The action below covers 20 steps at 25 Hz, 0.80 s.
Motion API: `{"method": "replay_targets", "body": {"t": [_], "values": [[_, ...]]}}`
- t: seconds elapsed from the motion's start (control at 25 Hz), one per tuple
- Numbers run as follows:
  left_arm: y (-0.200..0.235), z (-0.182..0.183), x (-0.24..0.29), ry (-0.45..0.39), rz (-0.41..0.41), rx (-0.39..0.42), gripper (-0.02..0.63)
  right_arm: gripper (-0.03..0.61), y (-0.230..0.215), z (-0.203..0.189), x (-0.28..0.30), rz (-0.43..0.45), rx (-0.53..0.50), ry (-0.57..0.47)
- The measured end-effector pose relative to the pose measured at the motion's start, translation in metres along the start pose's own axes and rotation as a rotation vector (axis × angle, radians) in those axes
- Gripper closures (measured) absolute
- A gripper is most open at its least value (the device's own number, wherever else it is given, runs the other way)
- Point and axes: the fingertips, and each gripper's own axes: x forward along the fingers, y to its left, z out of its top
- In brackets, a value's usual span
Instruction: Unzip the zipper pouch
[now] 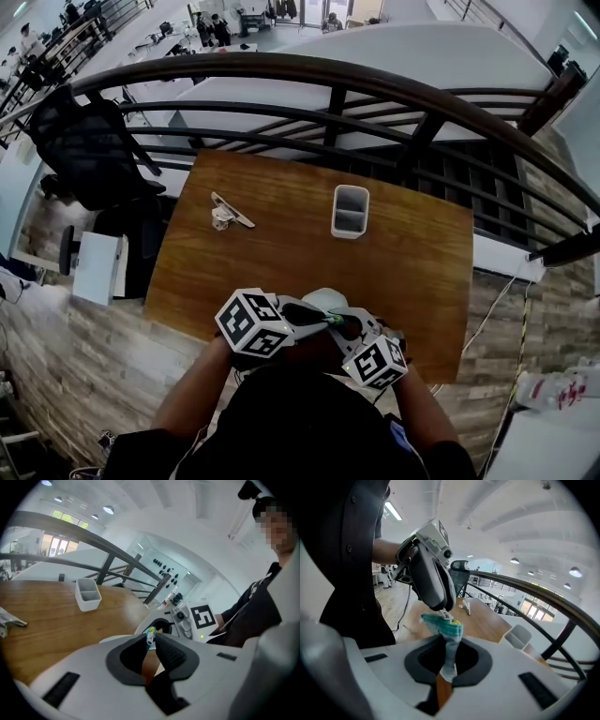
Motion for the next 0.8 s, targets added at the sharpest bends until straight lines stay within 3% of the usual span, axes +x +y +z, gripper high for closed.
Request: {"method": "replay_targets", "body": {"t": [0.2,0.48,0.8], "values": [[-0.004,-0.004,-0.006,-0.065,-0.02,-0.083,0.549,0.572,0.005,0.001,0.004,0.018,0.007,-0.003],[0.001,-0.035,-0.015,-0.059,0.045,-0.14,0.549,0.572,0.006,0.003,0.008,0.031,0.03,-0.012],[0.016,-0.032,-0.024,-0.165,0.065,-0.26,0.548,0.572,0.016,0.011,0.018,0.065,-0.008,-0.017]]}}
